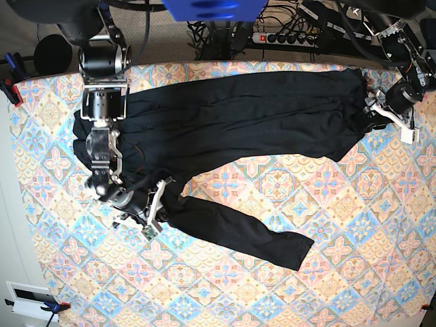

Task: Layout the t-shirt on the table in an organized manner, then fold the t-shirt properly
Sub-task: 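Drag the held sleeve toward the collar edge with the right gripper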

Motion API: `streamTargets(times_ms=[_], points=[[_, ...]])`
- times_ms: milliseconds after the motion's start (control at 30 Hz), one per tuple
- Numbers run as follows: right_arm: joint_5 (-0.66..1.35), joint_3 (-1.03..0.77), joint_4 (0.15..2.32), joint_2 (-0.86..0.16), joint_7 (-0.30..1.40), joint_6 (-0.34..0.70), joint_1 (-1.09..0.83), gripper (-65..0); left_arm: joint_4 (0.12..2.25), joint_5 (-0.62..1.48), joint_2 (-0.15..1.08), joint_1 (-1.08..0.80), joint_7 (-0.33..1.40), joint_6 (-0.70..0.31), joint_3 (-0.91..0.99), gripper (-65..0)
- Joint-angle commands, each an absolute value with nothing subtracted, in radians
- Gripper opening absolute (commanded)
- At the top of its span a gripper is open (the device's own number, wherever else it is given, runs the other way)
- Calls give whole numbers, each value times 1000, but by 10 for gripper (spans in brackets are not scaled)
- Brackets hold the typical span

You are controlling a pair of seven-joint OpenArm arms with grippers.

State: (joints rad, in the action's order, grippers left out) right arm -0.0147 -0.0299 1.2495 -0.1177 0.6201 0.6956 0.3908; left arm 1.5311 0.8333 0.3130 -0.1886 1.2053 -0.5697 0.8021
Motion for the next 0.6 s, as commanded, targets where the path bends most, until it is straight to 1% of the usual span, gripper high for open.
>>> streamTargets(times_ms=[0, 233, 567], points=[[-12, -35, 1305, -125, 634, 696, 374, -650, 1546, 851, 329, -180, 1191, -575, 806, -302], [-13, -39, 1606, -125, 719, 696, 165, -650, 1546, 851, 329, -180, 1191, -575, 806, -302], [-13, -130, 1920, -124, 719, 694, -97, -650, 1546, 851, 331, -177, 1191, -575, 756, -302]])
